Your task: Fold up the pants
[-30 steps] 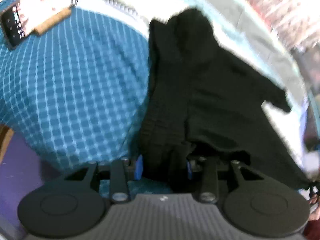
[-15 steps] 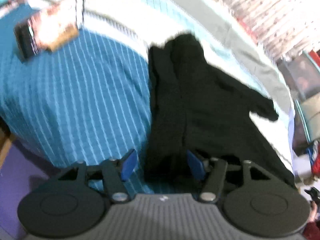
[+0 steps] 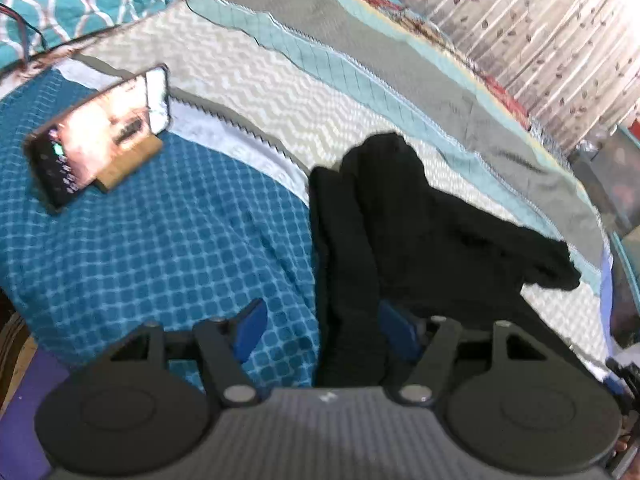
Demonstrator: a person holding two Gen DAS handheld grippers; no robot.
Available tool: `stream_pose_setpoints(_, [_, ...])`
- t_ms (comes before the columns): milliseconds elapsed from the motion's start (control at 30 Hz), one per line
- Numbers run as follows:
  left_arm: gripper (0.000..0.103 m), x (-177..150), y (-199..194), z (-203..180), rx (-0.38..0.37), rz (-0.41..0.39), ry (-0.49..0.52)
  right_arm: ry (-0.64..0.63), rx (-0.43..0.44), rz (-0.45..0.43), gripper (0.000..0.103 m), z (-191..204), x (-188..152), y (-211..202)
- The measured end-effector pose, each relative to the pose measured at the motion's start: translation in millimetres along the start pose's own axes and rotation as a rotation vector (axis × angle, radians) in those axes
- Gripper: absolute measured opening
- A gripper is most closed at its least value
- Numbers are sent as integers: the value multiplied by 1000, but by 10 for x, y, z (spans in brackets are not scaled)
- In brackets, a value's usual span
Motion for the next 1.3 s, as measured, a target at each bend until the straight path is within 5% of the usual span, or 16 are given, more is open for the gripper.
stream_pose_setpoints(133, [64,-93,195,-37,20,31,17,-92,124,133,54,276,-323,196])
stream_pose_setpoints(267, [64,-135,303,39,22,57,-1,-166,90,249,53,260,-586,419])
stream_pose_setpoints(600, [77,290,469,168,60,-34,29,-277,89,228,54,288,-647,400])
stream_pose_setpoints(933, [90,851,1290,83,4,-80,51,-246,87,246,54,538,-641,364])
stream_pose_setpoints(967, [88,845,1381,83,-8,-65,44,-258,100,244,54,601,-630,352])
stream_pose_setpoints(1100, [34,767,1469,-31,52,-83,72,-342,196,231,54,1090,-556,410])
stream_pose_setpoints(1167, [15,703,1283,-72,18,-141,81,-408,264,237,54,1458,-534,507])
stream_pose_setpoints(1300, [11,492,840,-191,22,-232,155,-570,432,266,53,2440,-708,734])
Point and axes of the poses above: each gripper's, at about its wrist camera, not at the fingertips, and y roughly the way its jaws point, z to its left, x to its top, the point moved 2 cm from there along y, roughly the way its jaws point, and after that the axes turned 10 degrees about y, right-handed, at the moved point
